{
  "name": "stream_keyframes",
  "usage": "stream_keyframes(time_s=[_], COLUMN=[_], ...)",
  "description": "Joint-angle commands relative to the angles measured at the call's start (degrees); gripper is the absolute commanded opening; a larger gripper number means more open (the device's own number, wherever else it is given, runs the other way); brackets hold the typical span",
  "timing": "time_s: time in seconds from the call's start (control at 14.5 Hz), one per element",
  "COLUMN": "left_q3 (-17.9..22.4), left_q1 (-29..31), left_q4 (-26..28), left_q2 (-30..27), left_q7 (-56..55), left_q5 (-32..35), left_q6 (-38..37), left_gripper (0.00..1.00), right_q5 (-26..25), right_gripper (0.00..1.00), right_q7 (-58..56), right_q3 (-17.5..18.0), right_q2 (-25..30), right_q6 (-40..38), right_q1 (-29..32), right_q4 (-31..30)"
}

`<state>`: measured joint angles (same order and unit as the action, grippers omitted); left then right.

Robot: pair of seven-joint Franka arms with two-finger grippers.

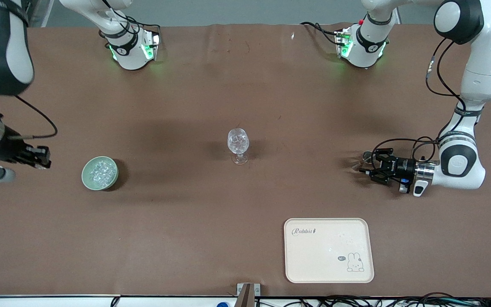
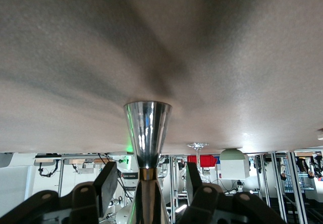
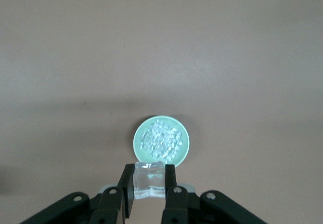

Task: Pour wine and add ice with both arms
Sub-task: 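Carry the silver jigger to the wine glass with the left gripper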

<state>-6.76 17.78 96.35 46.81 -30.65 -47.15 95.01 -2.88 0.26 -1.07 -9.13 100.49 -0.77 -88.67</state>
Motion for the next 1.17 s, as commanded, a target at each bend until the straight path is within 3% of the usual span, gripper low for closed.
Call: stream_keyframes(time_s=[0.0, 0.48, 0.76, 1.1], left_q3=[0.0, 0.0, -2.02, -6.58], left_q1=[-0.11, -0.73, -0.55, -1.25], left_q4=[0.24, -0.19, -0.55, -0.55], left_q2=[0.04, -0.05, -1.01, -6.45], left_q7=[0.95, 0.16, -1.07, -12.21], left_q5=[-1.28, -2.51, -2.86, -3.04], left_q6=[-0.35, -0.35, -0.35, 0.79], left_gripper=[0.42, 0.03, 0.01, 0.01], right_q5=[-0.28, 2.62, 2.88, 3.94], right_gripper=[0.02, 0.0, 0.0, 0.0], right_q7=[0.27, -0.78, -1.93, -2.8], right_q3=[0.19, -0.34, -0.25, -0.43], right_q2=[6.57, 7.82, 7.99, 9.83], right_q6=[-3.71, -6.36, -7.94, -7.24], right_q1=[0.07, 1.39, 1.3, 1.48], right_q4=[-2.55, 0.42, 0.0, -2.46])
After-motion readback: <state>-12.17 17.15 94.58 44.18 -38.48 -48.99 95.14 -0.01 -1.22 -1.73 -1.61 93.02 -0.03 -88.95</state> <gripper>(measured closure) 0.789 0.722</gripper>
